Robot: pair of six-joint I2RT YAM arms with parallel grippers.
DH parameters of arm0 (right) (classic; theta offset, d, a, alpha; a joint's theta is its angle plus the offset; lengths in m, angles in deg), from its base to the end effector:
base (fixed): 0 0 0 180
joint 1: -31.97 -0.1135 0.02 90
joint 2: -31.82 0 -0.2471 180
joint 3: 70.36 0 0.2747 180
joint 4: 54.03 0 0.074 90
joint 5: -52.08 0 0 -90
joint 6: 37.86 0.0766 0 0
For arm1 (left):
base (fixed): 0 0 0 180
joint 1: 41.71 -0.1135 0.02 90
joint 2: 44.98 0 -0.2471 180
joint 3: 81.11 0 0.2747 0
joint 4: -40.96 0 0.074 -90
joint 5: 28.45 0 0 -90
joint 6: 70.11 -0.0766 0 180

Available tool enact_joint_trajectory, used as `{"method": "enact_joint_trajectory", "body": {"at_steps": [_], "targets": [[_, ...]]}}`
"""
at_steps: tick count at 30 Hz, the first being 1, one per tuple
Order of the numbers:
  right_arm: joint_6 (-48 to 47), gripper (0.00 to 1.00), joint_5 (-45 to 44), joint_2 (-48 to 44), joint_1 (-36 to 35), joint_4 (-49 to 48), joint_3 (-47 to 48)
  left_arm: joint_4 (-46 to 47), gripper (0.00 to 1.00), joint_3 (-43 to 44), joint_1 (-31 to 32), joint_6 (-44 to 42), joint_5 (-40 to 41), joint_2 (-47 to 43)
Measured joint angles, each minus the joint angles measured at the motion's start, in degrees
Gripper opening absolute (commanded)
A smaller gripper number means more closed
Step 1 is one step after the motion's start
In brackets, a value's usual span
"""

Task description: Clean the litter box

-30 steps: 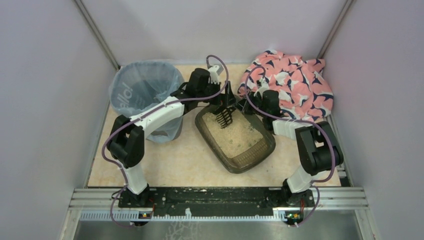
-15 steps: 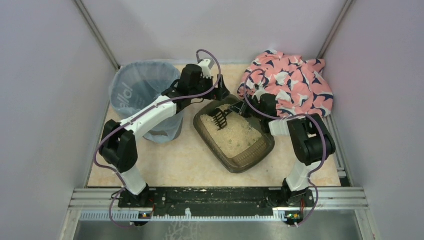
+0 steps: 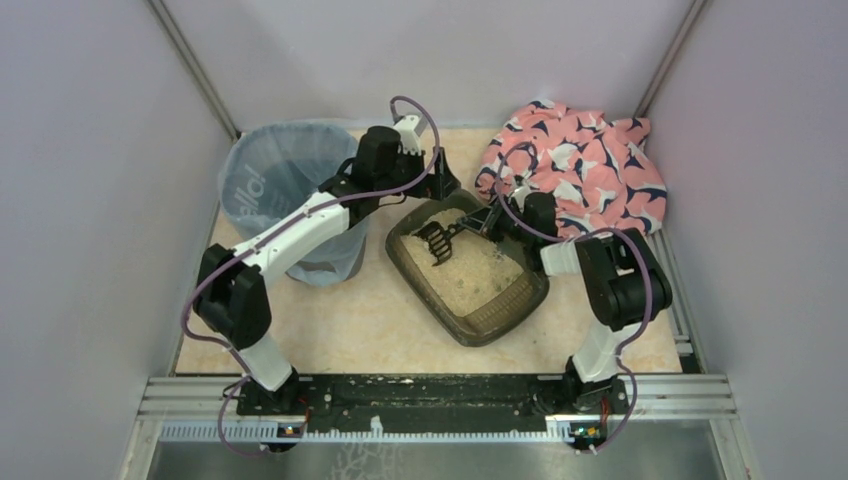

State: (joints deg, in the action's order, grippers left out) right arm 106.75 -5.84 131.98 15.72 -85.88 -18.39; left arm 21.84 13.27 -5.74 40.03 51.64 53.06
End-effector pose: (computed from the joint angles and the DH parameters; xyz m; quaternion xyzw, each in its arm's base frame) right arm 0.3534 0.1454 0.1129 0.0963 0.7810 0.5142 0.3412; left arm 0.3698 -0.2847 0.2828 0.1616 0.8152 -0.3228 0.4528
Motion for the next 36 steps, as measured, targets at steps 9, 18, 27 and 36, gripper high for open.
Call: {"method": "enact_joint_trajectory", "body": {"at_steps": [9,18,27,36], "targets": [[0.5,0.00,2.4,-8.6,3.7,7.1,-0.7,-0.2,0.99,0.0,0.0,-0.8,0.0,-3.6],[-4.0,0.00,1.9,-13.0,5.9,15.0,0.3,-0.8,0.99,0.3,0.0,-0.8,-1.7,-4.0],[1.6,0.00,8.0,-13.2,17.2,6.4,-5.6,-2.3,0.99,3.5,0.0,-0.7,-3.8,-4.0],[15.3,0.00,13.4,-7.5,19.8,-14.7,-12.1,-3.0,0.99,4.8,-0.1,-0.7,-5.0,-4.0]]}}
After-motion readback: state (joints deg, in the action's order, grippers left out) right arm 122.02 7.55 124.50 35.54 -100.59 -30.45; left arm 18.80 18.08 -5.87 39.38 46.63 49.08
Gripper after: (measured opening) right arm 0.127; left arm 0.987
